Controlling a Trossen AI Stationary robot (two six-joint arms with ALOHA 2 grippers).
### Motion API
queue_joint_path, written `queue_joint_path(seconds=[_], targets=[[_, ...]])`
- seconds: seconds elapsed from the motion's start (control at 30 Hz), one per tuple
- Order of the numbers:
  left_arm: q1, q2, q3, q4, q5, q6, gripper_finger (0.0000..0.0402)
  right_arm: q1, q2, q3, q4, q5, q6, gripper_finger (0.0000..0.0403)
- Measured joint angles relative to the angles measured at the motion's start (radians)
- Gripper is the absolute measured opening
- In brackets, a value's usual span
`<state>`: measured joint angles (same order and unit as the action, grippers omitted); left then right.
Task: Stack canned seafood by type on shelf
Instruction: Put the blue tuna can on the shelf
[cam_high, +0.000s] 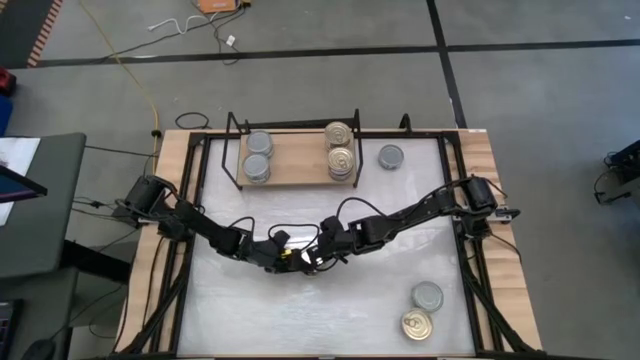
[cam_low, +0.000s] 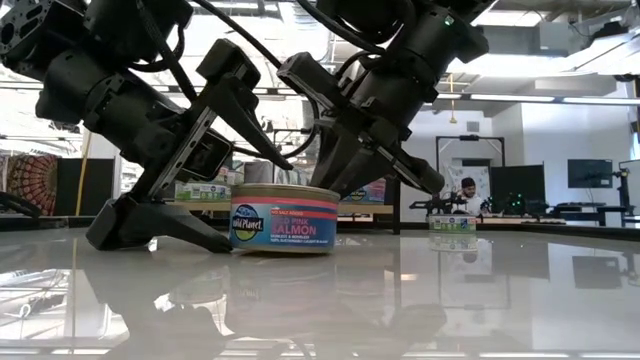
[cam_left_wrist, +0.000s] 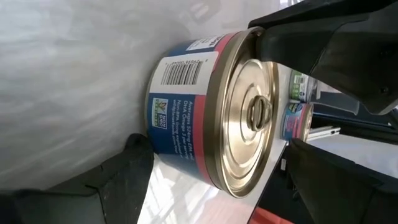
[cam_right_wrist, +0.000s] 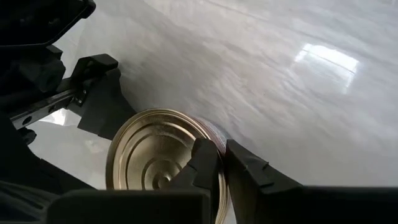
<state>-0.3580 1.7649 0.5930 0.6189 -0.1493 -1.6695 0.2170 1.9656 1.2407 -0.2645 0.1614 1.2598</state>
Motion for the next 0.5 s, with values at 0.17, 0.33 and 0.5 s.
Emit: queue_joint_path(seconds=[0.17, 0.33, 0.5], targets=[[0.007, 0.000, 0.000, -0.043, 0.007, 0.017, 0.0350, 0.007, 0.000, 0.000, -0.013, 0.001, 0.001, 0.0054], [0.031, -0.011, 0.000, -0.061, 0.019, 0.055, 0.0350, 0.012, 0.000, 0.000, -0.016, 0.002, 0.000, 0.0054], [0.040, -0.089, -0.001, -0.195, -0.017, 0.093, 0.0350, 0.015, 0.000, 0.000, -0.018, 0.002, 0.000, 0.0054]])
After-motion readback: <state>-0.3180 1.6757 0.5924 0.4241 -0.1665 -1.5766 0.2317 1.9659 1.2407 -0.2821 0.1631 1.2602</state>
